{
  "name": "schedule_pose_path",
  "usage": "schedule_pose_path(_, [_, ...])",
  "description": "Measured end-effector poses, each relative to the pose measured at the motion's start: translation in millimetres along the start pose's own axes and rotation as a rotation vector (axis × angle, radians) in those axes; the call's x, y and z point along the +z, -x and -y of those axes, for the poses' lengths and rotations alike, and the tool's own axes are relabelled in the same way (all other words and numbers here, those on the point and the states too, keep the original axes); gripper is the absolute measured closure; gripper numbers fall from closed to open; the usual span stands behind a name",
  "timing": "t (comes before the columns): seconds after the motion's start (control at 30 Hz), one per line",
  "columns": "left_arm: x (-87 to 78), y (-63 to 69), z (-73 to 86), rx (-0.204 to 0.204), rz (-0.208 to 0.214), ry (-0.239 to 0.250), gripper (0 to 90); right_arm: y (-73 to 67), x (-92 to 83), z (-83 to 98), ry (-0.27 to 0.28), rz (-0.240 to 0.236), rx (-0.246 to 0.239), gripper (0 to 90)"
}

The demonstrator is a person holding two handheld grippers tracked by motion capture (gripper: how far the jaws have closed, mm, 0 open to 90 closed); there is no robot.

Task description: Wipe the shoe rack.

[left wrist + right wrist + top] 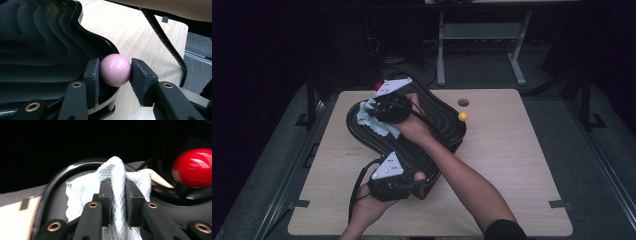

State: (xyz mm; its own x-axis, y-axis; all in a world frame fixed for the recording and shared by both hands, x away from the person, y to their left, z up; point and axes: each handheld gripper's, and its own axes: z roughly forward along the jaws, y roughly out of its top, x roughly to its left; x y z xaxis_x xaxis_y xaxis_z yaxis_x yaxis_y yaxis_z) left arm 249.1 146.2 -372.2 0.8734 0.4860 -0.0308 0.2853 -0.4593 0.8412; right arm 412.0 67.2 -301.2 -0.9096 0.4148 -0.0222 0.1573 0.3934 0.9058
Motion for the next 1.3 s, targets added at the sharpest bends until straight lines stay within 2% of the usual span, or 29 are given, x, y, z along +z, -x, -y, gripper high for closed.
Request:
schedule_pose_path(0.13, [0.0,0.1,0.2,-0.003,0.0,0.002,60.1,6.3,-2.6,1.4,-0.008,0.017,-0.001,76.2])
schedule_pose_path(0.17, [-0.3,0.0,0.3,-0.003,0.001,0.002,60.1,12.7,-4.2,3.1,-0.005,0.035,0.014,75.9])
schedule_pose_path(0.2, [-0.5,-0.1,0.5,-0.005,0.001,0.004,60.1,30.4,-10.2,9.1,0.0,0.067,0.077,76.9])
schedule_pose_path(0.23, [-0.5,-0.1,0.5,-0.005,0.001,0.004,60.1,30.4,-10.2,9.1,0.0,0.067,0.077,76.9])
schedule_pose_path(0.27, [-0.4,-0.4,0.5,-0.004,0.003,0.003,60.1,38.2,-14.5,13.2,-0.006,0.088,0.104,77.1])
schedule_pose_path(0.37, [-0.1,-0.6,0.5,-0.005,0.005,0.005,60.1,36.6,-16.7,15.7,-0.006,0.095,0.1,77.5])
schedule_pose_path(0.5, [-0.2,-0.1,0.4,-0.005,0.002,0.003,60.1,26.8,-14.8,15.1,-0.003,0.086,0.057,77.6])
schedule_pose_path(0.53, [-0.2,-0.2,0.3,-0.003,0.002,0.003,60.1,32.3,-15.8,16.0,-0.002,0.078,0.079,77.7])
schedule_pose_path(0.57, [-0.2,-0.3,0.4,-0.004,0.002,0.003,60.1,32.3,-15.8,16.0,-0.002,0.078,0.079,77.7])
schedule_pose_path(0.63, [-0.1,-0.1,0.5,-0.004,0.002,0.004,60.1,40.0,-18.4,18.0,-0.004,0.109,0.096,77.6])
schedule_pose_path(0.73, [-0.2,-0.4,0.8,-0.005,0.004,0.006,60.1,37.2,-19.8,19.5,-0.008,0.134,0.097,78.3])
schedule_pose_path(0.77, [-0.1,-0.3,0.7,-0.008,0.005,0.005,60.1,29.8,-18.7,19.9,-0.002,0.098,0.076,78.3])
schedule_pose_path(0.83, [-0.1,-0.4,0.7,-0.006,0.004,0.006,60.1,24.8,-18.9,20.2,-0.009,0.09,0.049,78.1])
schedule_pose_path(0.9, [-0.2,-0.2,0.7,-0.006,0.003,0.005,60.1,26.9,-20.1,21.1,-0.013,0.084,0.051,78.1])
schedule_pose_path(1.0, [-0.3,0.0,0.6,-0.004,0.002,0.004,60.1,41.3,-26.5,27.4,-0.02,0.116,0.099,78.0])
schedule_pose_path(1.03, [-0.2,0.0,0.7,-0.004,0.002,0.005,60.0,45.4,-29.5,30.6,-0.017,0.113,0.128,78.1])
schedule_pose_path(1.07, [-0.1,-0.3,0.7,-0.005,0.004,0.005,60.1,45.4,-30.7,32.1,-0.017,0.11,0.131,78.2])
schedule_pose_path(1.13, [0.0,-0.5,0.6,-0.005,0.005,0.005,60.1,37.4,-31.8,34.5,-0.017,0.09,0.112,78.1])
schedule_pose_path(1.17, [0.0,-0.5,0.5,-0.005,0.004,0.005,60.1,30.5,-31.8,35.4,-0.02,0.064,0.097,78.0])
schedule_pose_path(1.23, [0.0,-0.3,0.5,-0.007,0.005,0.004,60.1,23.1,-32.4,37.1,-0.026,0.046,0.059,78.0])
schedule_pose_path(1.3, [-0.1,-0.3,0.5,-0.005,0.003,0.004,60.1,26.8,-34.8,39.0,-0.029,0.044,0.071,78.0])
